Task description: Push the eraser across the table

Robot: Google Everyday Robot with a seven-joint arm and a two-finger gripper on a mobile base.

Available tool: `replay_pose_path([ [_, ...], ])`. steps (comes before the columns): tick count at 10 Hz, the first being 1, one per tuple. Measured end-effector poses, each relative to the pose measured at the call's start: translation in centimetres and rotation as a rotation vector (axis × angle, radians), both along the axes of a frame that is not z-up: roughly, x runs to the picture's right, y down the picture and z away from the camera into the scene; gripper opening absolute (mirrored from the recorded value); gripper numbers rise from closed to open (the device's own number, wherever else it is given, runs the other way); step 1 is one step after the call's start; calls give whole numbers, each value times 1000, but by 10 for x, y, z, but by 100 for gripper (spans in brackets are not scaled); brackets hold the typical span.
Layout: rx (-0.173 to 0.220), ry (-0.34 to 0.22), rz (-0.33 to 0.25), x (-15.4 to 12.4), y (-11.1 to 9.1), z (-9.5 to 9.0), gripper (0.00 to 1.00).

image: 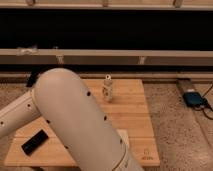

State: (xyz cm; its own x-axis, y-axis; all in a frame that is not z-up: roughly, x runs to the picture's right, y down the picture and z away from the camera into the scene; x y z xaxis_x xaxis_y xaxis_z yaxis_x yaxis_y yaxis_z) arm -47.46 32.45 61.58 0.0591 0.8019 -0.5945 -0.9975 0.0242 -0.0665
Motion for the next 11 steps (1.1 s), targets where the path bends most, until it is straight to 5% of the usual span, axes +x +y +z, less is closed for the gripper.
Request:
replay_pose_path([
  [6,-42,36,-12,2,0,14,0],
  [11,-85,95,-15,7,13,46,0],
])
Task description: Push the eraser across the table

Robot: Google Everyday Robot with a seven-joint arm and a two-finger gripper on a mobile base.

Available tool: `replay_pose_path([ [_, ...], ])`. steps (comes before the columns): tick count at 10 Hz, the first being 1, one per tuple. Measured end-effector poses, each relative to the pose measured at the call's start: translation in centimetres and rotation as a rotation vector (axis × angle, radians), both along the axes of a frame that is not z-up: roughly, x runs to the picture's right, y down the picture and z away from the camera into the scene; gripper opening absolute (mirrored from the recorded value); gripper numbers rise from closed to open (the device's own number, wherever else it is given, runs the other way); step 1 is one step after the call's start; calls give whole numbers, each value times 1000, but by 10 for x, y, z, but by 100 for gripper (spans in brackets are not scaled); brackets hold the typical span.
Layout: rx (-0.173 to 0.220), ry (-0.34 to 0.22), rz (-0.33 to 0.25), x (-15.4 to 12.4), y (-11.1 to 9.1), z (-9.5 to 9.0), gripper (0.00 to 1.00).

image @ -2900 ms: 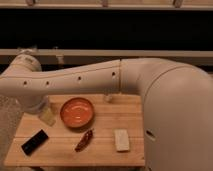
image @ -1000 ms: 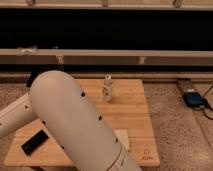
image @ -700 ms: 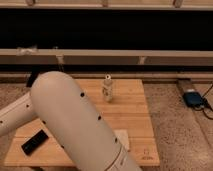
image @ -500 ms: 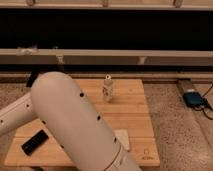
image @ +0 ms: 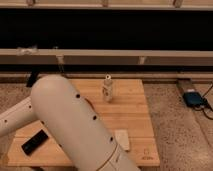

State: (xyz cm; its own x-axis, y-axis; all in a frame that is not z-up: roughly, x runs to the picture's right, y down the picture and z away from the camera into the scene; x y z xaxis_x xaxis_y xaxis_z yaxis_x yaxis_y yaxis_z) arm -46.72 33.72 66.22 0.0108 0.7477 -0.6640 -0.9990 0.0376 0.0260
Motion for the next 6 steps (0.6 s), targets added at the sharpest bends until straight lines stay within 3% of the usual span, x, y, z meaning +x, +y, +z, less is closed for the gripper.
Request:
replay_pose_path([
  [6,-53,45,53,-1,2,36,0],
])
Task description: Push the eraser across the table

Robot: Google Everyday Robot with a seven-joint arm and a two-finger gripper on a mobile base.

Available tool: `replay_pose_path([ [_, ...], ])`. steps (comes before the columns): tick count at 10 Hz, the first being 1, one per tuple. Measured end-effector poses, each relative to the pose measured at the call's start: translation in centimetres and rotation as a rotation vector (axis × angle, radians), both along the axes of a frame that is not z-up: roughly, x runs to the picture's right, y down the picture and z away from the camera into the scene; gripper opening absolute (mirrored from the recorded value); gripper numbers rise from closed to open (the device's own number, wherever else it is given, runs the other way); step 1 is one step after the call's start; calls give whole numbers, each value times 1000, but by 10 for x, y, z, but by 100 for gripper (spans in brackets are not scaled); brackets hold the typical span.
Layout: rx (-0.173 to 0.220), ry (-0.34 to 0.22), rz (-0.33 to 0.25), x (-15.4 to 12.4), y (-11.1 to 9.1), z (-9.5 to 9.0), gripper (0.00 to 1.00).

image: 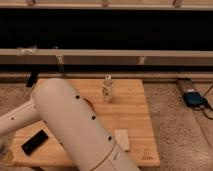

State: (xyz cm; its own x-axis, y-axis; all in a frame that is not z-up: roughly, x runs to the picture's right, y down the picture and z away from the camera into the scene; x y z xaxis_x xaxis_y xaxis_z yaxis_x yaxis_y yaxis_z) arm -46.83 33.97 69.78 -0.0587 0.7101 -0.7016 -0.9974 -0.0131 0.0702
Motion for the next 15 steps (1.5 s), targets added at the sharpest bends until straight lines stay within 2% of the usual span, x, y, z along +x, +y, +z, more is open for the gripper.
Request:
replay_pose_path([
  [2,-16,16,18,1,1,10,0],
  [4,-38,60,48,13,-3,31,0],
  [6,-50,80,72,18,-7,38,0],
  [8,-56,109,108,27,-18,49,0],
  [12,-52,114,105,29,-20,49,0],
  [15,-58,139,138,38,-28,58,0],
])
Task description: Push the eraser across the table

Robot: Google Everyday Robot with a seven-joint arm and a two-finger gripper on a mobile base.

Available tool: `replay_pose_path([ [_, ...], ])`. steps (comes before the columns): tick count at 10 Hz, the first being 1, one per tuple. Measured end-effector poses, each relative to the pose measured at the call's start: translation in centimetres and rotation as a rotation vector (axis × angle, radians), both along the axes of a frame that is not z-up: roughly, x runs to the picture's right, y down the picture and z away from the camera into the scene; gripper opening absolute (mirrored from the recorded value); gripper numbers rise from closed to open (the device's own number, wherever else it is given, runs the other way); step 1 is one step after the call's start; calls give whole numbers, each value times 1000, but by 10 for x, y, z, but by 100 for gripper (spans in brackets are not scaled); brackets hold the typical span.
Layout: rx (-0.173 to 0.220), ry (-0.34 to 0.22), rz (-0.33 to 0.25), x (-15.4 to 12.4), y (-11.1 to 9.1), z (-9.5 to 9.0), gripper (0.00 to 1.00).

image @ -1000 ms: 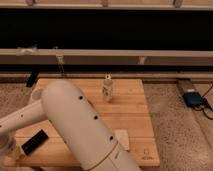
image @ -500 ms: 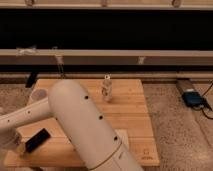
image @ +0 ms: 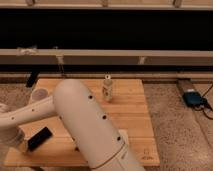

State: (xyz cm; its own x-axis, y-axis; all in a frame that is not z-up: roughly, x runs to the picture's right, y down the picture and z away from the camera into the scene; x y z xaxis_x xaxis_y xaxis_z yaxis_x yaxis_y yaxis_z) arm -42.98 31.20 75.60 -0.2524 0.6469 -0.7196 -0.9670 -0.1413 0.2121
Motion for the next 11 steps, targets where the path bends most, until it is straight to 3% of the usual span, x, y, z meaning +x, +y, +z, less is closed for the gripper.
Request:
replay_pose_path([
  [4,0,4,0,2,-2,-1,0],
  [7,-6,38,52,18,-15,11,0],
  [11,-5,39,48,19,-15,10,0],
])
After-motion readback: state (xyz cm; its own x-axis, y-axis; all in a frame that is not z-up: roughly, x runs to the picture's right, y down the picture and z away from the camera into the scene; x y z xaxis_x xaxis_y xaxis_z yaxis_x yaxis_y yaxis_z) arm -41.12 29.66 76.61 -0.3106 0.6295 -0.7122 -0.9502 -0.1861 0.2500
